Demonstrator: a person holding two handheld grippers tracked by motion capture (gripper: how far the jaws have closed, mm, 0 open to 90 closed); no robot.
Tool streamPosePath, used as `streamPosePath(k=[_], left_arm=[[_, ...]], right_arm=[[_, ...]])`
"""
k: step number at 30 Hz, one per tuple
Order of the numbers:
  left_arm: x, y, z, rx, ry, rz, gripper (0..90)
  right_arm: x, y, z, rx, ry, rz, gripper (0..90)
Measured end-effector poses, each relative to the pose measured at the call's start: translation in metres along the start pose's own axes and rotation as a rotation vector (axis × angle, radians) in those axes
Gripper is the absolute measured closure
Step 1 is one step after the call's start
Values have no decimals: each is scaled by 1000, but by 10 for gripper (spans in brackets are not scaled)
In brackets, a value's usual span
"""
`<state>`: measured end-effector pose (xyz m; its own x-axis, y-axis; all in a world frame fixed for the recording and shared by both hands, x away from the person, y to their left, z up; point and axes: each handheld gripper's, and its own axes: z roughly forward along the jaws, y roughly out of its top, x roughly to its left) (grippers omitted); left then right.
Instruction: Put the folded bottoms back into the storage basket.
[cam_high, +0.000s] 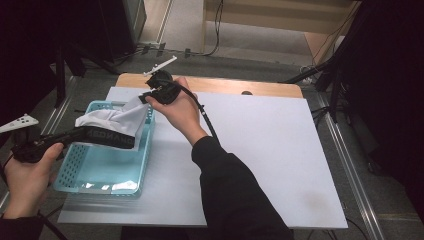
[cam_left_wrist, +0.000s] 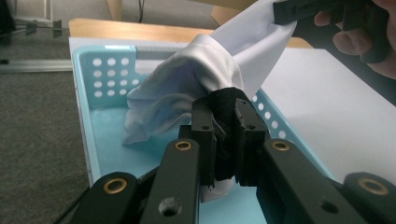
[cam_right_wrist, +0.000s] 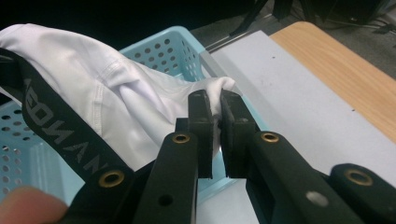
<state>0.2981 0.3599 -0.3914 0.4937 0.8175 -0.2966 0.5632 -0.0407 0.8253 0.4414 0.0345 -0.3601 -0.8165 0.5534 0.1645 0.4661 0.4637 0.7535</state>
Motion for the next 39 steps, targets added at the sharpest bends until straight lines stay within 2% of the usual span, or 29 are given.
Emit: streamPosePath(k=[15, 18, 26, 32, 34, 39], left_arm=[[9, -33, -2, 96, -33, -20, 821], [10, -38, -4, 122, -33, -11, 821], [12, -46, -9, 169, -25, 6, 820], [12, -50, -11, 183, -28, 12, 818], [10, -50, -11, 195, -14, 27, 816], [7, -51, -13, 211, 8, 37, 812]], right_arm=[[6, -35, 20, 57, 19, -6, 823], [8, -39, 23, 70, 22, -11, 823], [18, -46, 32, 106, 35, -26, 823], [21, -48, 37, 125, 26, -23, 823], [21, -48, 37, 126, 23, -20, 823], [22, -47, 42, 140, 17, -19, 823]])
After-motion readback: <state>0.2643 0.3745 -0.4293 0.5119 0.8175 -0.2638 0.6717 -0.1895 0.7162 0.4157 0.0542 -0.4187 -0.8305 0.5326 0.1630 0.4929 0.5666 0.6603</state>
